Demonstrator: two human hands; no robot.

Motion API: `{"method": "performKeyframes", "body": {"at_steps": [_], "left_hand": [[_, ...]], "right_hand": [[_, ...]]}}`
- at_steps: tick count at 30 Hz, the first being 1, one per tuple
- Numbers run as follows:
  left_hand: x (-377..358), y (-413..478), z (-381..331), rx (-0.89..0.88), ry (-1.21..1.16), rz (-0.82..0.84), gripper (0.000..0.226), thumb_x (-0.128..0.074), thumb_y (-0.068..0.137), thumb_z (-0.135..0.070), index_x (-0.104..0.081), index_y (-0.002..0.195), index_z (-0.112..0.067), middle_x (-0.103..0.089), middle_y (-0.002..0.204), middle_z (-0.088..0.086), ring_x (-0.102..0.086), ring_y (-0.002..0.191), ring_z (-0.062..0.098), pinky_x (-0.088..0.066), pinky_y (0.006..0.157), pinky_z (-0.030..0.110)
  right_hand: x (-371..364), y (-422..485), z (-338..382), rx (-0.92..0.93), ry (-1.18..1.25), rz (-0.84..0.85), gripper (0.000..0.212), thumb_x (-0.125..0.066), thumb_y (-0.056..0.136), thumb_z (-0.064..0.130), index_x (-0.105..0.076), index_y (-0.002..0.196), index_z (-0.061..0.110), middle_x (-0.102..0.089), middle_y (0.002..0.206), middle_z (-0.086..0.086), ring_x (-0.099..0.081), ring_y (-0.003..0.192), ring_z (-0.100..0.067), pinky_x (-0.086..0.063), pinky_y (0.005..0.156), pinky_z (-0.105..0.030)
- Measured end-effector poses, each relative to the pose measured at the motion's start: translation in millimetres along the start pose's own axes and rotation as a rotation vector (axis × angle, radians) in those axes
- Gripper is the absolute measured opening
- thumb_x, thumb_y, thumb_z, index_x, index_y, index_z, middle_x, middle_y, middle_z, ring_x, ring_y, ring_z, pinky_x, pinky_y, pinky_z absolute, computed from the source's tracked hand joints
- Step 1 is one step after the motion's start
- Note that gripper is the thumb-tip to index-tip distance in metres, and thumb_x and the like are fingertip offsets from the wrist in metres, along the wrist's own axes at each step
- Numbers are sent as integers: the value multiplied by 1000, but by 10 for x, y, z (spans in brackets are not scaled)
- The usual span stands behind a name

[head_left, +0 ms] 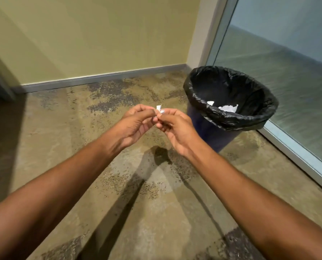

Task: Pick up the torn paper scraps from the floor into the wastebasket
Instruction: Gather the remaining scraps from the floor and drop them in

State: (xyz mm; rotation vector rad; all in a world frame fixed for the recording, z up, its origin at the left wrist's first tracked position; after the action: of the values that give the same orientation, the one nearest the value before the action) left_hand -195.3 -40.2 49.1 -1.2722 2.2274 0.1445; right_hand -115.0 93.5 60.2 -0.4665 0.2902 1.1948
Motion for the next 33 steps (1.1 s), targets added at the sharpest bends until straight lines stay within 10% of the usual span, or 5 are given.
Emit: {"method": "performKeyframes", "body": {"at_steps": [9,15,20,28,33], "left_hand": [[-1233,-48,-851,-205,-38,90,20,-73,91,9,-63,99,-5,-73,90,12,-75,78,19,-62,72,23],[-2082,237,-587,-118,204,10,23,-70,90,15,-62,101,-5,-71,90,16,-72,71,22,-66,69,29],[-2397,335,-304,14,377,35,35,-46,98,18,-61,113,-10,-71,105,17,-67,73,23,-65,64,33],[-2333,335,-215,12,397,42,48,-56,96,6,-66,134,-21,-66,110,-3,-55,101,11,-45,108,46],[-2215,383,-224,-64,308,0,37,-60,99,0,-71,129,-20,-68,117,3,-61,114,20,-53,105,41]], "right_hand": [[-174,-236,1575,234,-265,44,13,-70,95,-3,-63,100,6,-70,80,-7,-68,72,-14,-56,62,-25],[438,-152,2009,190,-420,-149,9,-64,95,-4,-65,94,5,-63,59,0,-61,54,-10,-52,59,-25],[1010,-83,2055,92,-579,-318,17,-63,89,-9,-70,102,0,-71,83,-15,-68,74,-27,-58,54,-27],[1346,-25,2113,159,-859,-443,22,-64,94,-11,-71,103,8,-74,93,-22,-71,70,-29,-66,68,-39],[1345,105,2116,298,-1087,-464,17,-88,84,13,-72,87,15,-75,78,-5,-71,67,-17,-61,60,-31]]}}
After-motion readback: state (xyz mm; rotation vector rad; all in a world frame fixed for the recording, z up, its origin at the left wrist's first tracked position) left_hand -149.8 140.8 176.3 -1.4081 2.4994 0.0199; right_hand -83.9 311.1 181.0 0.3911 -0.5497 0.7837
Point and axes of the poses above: each hand's wrist, its own y-axis towards the middle knuckle, its own x-axis out of the back of the hand, z = x × y, the point moved 1 cm from there along y, towards the middle knuckle
